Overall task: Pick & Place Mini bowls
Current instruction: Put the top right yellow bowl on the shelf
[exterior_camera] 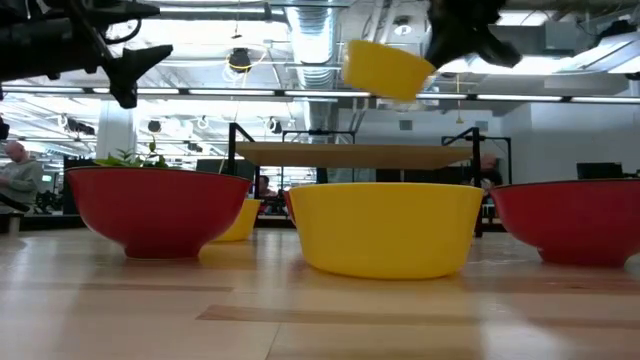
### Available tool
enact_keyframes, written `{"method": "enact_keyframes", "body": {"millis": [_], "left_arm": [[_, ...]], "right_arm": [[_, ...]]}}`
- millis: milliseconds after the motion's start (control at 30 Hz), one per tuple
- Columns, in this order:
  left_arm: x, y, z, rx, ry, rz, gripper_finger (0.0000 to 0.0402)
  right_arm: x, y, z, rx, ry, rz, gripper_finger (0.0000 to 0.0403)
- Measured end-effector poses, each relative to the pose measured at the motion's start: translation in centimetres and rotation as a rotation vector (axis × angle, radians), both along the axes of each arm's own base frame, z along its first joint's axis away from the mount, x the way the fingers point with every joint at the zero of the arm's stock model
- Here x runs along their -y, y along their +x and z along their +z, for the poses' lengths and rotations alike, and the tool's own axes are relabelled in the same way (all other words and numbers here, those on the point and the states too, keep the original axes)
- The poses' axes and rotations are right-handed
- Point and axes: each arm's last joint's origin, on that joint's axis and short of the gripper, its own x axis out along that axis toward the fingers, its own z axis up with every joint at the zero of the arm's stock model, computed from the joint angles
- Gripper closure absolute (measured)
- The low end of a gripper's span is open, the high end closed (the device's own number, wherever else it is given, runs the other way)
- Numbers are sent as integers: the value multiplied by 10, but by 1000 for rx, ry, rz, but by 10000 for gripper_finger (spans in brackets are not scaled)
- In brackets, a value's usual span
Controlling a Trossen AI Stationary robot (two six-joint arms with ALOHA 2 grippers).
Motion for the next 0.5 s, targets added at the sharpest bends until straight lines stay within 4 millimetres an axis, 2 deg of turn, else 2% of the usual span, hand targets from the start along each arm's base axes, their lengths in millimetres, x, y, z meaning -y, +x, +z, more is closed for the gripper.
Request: {"method": "enact_keyframes", "body": {"millis": [500], "left_arm": [[0, -7, 16, 186, -23, -7, 160]], "right_arm": [[19, 74, 35, -94, -395, 87, 403]]}}
